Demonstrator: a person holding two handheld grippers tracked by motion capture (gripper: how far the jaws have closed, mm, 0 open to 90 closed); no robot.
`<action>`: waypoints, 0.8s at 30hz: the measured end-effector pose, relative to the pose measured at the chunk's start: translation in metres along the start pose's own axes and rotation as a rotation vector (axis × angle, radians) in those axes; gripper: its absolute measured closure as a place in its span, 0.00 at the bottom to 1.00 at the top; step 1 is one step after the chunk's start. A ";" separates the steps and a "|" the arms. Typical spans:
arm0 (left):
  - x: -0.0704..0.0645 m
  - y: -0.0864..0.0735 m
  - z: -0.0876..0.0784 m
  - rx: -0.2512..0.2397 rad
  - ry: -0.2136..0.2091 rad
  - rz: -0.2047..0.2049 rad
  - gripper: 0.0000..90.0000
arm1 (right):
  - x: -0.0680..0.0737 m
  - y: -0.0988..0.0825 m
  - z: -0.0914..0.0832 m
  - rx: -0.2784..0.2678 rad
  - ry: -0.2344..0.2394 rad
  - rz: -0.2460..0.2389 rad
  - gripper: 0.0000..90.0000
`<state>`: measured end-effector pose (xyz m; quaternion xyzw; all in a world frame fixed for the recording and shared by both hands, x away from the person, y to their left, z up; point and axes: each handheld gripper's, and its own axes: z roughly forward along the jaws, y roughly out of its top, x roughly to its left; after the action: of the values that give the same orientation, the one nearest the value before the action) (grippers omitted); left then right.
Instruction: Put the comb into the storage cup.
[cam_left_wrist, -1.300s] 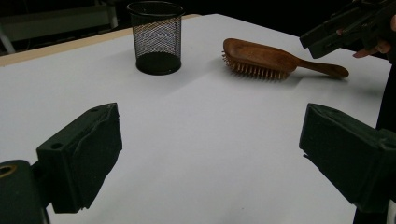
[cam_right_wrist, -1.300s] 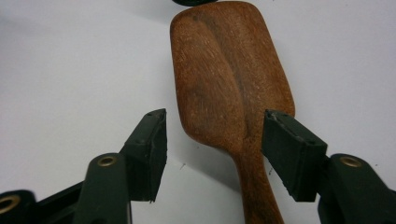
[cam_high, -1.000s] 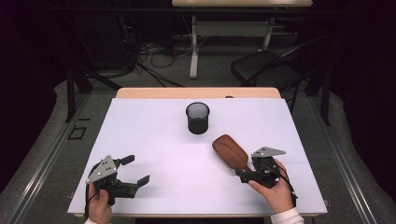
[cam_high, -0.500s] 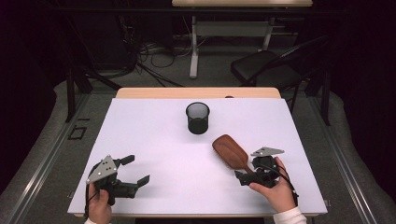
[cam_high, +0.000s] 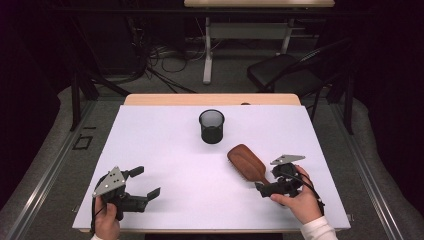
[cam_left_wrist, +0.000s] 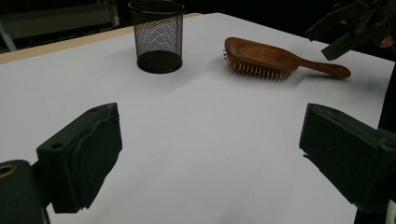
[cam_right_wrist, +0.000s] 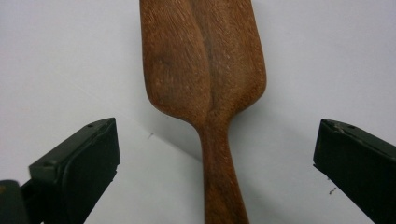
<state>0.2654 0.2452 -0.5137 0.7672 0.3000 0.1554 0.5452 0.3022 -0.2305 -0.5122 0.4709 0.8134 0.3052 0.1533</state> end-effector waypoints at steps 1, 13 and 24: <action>0.000 0.000 0.000 0.001 0.001 0.000 0.07 | -0.001 0.001 0.000 0.006 0.001 -0.003 0.00; 0.000 0.000 0.000 -0.002 0.006 0.001 0.07 | -0.003 0.005 0.006 0.087 0.008 -0.027 0.06; -0.001 0.000 0.000 0.002 0.012 0.002 0.07 | -0.002 0.008 0.015 0.171 0.012 -0.080 0.13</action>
<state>0.2648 0.2448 -0.5139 0.7670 0.3028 0.1603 0.5425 0.3164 -0.2237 -0.5183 0.4476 0.8555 0.2312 0.1198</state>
